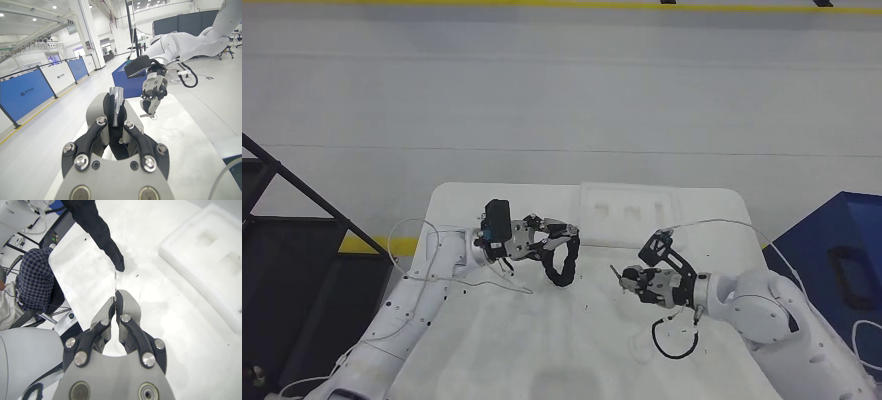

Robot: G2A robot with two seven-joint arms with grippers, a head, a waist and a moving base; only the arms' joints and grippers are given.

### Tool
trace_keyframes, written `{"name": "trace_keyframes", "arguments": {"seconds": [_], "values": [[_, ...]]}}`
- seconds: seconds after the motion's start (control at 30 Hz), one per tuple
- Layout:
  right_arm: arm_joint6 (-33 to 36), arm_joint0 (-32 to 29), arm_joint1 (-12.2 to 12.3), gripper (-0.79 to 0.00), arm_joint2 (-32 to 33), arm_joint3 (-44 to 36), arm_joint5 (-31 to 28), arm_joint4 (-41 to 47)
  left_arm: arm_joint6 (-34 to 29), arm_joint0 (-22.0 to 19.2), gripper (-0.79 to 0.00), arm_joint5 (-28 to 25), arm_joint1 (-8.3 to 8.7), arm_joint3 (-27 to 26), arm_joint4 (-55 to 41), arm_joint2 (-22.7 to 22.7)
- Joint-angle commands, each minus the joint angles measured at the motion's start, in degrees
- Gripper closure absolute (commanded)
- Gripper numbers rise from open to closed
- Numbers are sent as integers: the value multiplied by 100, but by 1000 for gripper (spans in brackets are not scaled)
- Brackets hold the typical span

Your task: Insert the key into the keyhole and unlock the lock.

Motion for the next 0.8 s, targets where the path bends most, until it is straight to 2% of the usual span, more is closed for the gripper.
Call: {"name": "trace_keyframes", "arguments": {"seconds": [0.0,0.3,0.4,0.53,0.77], "values": [[-8,-2,1,0,3,-6,-5,3,-123,-27,0,27,-12,-43,-65,54],[-43,-23,-4,0,-22,5,-6,43,-542,-223,0,206,-81,-111,-115,367],[188,65,-17,0,-109,119,-80,610,-735,-307,0,261,-91,-103,-5,445],[904,367,-13,0,-111,117,59,1559,-865,-450,0,392,-82,-202,394,516],[1623,898,-34,0,-215,314,261,2702,-484,-642,0,495,-74,-291,1072,811]]}}
